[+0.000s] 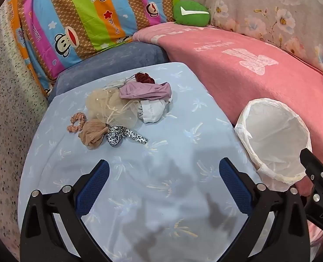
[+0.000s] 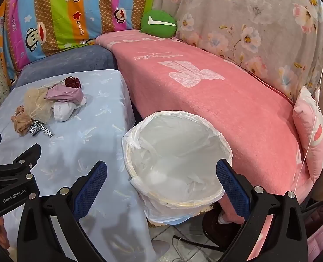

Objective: Collect trash

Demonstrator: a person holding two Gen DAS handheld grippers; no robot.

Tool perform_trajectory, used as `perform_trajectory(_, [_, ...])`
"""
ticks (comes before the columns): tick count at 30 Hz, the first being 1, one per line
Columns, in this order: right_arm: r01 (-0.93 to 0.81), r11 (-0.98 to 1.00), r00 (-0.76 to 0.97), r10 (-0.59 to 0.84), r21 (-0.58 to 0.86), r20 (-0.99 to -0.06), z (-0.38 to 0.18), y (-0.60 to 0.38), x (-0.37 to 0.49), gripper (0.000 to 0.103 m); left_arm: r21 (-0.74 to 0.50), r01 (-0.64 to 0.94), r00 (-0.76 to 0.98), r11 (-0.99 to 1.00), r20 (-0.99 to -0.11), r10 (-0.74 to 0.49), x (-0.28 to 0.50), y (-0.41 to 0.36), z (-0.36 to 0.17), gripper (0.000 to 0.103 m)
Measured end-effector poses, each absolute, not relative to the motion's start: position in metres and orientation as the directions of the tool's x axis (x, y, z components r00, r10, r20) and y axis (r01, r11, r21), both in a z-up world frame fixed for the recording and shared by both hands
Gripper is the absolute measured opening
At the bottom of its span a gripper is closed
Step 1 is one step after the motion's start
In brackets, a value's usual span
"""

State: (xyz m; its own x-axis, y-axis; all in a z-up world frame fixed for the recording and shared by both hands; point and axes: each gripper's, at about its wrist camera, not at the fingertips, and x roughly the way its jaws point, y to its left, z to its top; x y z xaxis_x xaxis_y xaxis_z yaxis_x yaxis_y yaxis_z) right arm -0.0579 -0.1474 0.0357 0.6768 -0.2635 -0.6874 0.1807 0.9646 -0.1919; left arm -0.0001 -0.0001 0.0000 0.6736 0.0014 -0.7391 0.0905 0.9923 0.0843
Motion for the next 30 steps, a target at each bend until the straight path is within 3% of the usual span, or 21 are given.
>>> perform_trajectory(30, [0.187, 0.966, 0.678, -0.260, -0.181, -0.687, 0.040, -0.169, -0.057, 0.097, 0.096, 0.091, 0.679, 0.991, -0.734, 0.009, 0.002, -0.019, 0.007, 0.096])
